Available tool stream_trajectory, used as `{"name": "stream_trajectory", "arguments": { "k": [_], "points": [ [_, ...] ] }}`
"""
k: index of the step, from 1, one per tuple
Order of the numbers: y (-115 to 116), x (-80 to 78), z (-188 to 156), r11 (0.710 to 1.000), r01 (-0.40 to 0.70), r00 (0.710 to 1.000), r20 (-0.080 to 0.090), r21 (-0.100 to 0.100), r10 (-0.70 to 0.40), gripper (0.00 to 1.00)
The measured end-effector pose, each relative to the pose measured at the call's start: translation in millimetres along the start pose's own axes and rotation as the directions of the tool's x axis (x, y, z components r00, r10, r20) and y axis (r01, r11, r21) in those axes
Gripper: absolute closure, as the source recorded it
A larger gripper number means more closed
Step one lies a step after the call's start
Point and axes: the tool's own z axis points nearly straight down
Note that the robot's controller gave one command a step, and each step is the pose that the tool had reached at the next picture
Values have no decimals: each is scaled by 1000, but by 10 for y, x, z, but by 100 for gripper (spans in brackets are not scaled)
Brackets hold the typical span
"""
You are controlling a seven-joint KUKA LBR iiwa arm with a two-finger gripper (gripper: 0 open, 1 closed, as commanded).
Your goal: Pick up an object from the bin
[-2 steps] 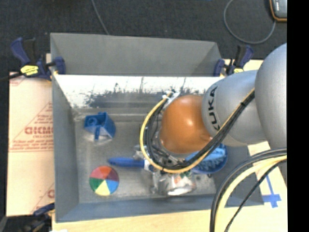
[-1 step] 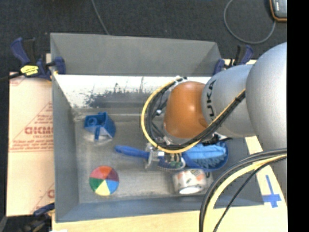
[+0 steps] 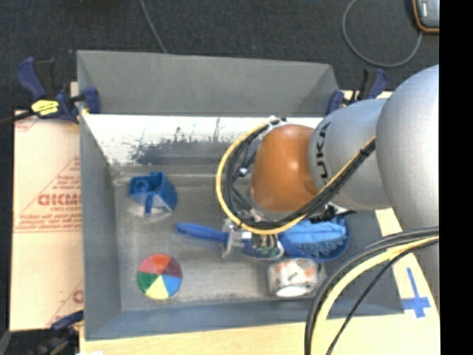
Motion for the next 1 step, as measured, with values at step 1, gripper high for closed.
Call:
{"name": "stream_trajectory", "arguments": {
  "k": [1],
  "points": [
    [-5,28,-186,1000,-1,1000,-9,1,1,100]
  ]
}}
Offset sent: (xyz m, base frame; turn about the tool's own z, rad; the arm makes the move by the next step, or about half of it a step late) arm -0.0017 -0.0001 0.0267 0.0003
